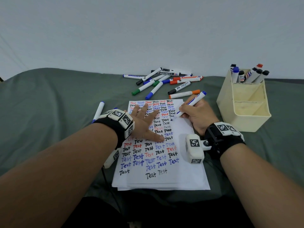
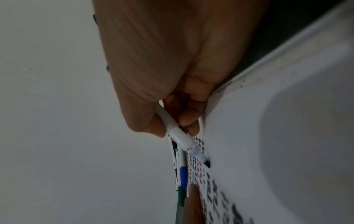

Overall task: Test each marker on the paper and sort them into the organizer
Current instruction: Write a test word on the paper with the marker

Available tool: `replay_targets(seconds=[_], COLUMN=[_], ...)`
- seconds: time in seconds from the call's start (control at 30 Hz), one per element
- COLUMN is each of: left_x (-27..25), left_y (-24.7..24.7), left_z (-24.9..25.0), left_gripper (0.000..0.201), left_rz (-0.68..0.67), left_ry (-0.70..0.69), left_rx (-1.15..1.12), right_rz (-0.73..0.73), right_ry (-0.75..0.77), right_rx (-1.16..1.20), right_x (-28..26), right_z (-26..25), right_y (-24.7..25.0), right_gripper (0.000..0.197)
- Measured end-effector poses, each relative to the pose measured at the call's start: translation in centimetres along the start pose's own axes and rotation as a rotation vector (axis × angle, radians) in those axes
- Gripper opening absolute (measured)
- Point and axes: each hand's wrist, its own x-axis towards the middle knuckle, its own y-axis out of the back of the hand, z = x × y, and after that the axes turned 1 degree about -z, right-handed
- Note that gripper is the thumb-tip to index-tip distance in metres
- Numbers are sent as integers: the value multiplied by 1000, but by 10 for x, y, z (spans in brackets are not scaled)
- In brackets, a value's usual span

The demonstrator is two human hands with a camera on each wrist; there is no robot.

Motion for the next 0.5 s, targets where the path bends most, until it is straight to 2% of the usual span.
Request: replay_targets(seconds=[0.3, 0.5], left_x=[-1, -1], left_y=[1, 0], left_z=[1, 1], left_gripper=[135, 135], left_rz=[-6, -1], left_ry=[6, 5], left_rx=[0, 0], right_rz=[-10, 67], right_ry=[12, -9], right_rx=[-19, -48], right_x=[-4, -1], right_z=[-5, -1], right_y=[-2, 0], right_gripper=[18, 14])
